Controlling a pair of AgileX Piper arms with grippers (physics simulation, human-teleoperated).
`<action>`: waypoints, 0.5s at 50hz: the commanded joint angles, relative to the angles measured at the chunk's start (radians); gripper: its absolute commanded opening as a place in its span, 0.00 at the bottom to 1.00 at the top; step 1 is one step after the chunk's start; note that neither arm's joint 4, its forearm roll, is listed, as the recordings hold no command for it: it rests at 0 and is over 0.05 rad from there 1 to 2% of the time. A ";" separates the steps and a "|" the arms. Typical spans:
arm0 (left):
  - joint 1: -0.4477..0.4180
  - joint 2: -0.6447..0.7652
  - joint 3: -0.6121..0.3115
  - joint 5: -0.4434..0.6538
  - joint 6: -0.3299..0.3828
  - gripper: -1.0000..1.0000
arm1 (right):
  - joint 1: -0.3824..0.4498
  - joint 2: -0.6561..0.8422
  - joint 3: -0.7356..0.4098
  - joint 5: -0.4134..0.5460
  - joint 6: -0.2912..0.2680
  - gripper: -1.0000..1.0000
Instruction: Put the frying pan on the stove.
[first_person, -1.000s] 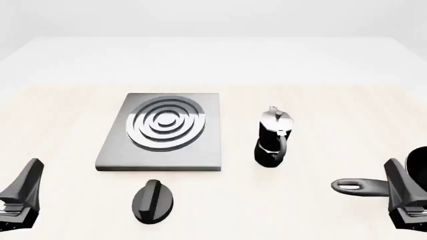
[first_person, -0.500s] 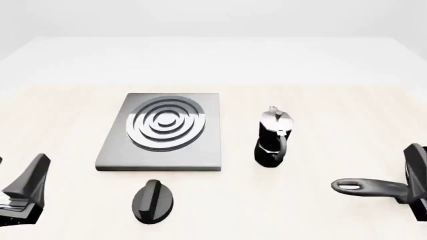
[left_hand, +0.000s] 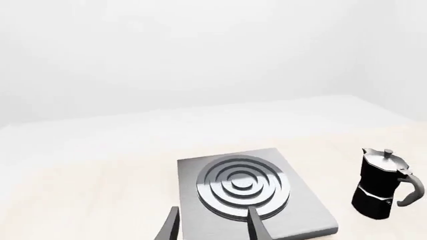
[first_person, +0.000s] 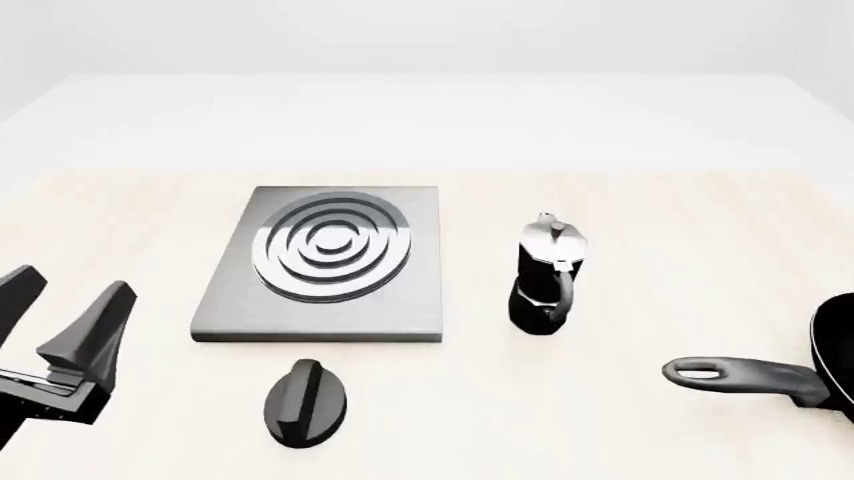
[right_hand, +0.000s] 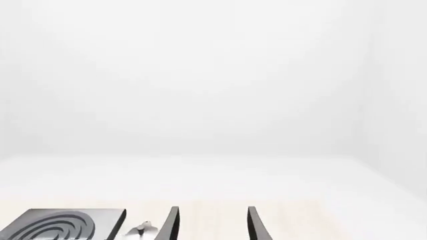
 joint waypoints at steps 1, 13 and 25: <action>-0.091 0.131 -0.036 -0.098 0.017 1.00 | 0.000 0.000 -0.152 0.074 -0.013 1.00; -0.194 0.270 -0.073 -0.196 0.027 1.00 | 0.006 0.000 -0.296 0.145 -0.026 1.00; -0.299 0.441 -0.123 -0.314 0.034 1.00 | -0.003 0.000 -0.404 0.204 -0.030 1.00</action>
